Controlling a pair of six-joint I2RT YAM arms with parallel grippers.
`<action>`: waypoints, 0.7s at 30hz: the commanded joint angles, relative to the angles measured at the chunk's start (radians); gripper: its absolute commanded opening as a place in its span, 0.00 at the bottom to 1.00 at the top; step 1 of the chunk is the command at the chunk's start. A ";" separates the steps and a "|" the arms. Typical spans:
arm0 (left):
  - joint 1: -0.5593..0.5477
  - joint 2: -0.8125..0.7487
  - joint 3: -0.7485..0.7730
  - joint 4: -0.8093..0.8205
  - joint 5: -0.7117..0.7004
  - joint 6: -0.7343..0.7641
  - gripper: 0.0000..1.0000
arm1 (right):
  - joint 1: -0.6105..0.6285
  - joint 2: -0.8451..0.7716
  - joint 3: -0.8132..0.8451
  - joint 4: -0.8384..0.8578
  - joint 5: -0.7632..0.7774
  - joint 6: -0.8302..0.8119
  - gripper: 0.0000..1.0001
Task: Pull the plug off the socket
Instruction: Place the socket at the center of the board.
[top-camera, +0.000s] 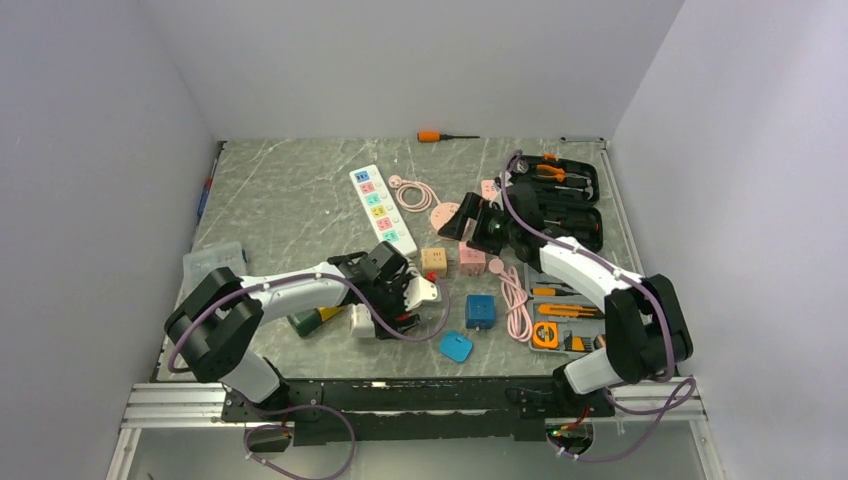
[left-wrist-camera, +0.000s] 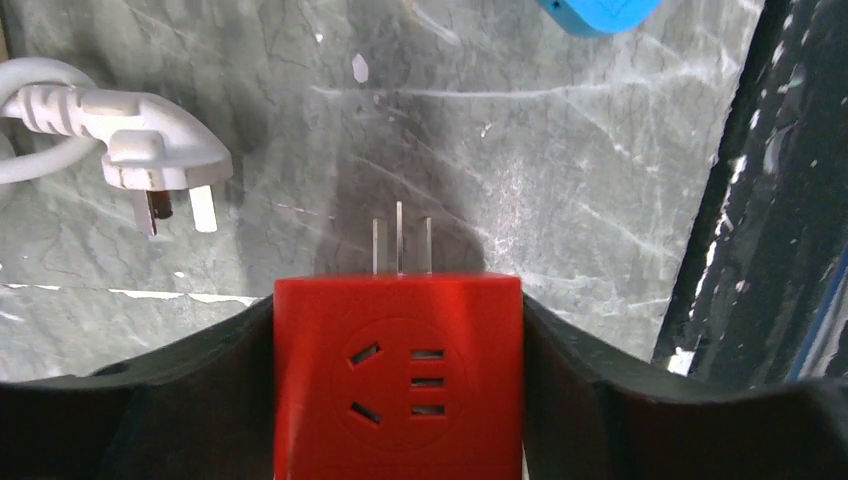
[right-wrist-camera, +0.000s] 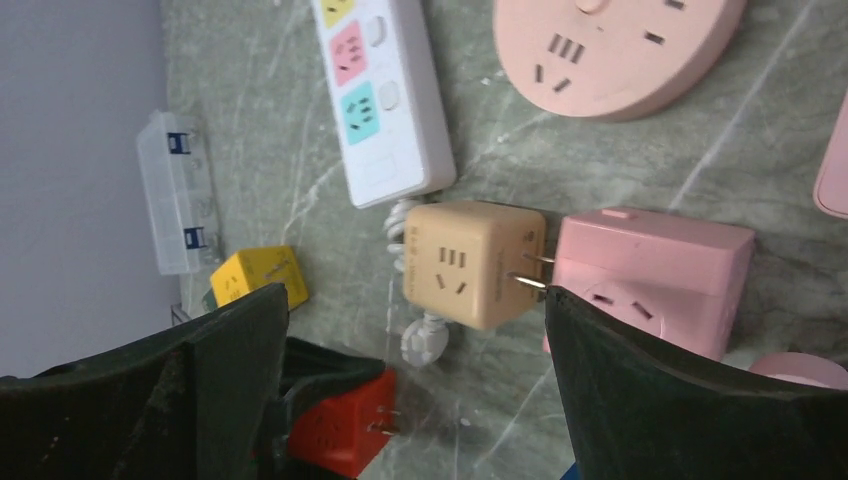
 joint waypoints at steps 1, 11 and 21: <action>-0.009 0.006 0.045 -0.019 0.034 0.024 0.81 | 0.000 -0.131 0.008 0.033 0.018 -0.051 1.00; -0.007 -0.094 0.174 -0.215 -0.036 0.088 0.99 | -0.001 -0.218 -0.022 -0.023 0.029 -0.105 1.00; 0.226 -0.416 0.286 -0.368 -0.075 0.111 0.99 | 0.079 -0.199 0.044 -0.131 0.103 -0.239 1.00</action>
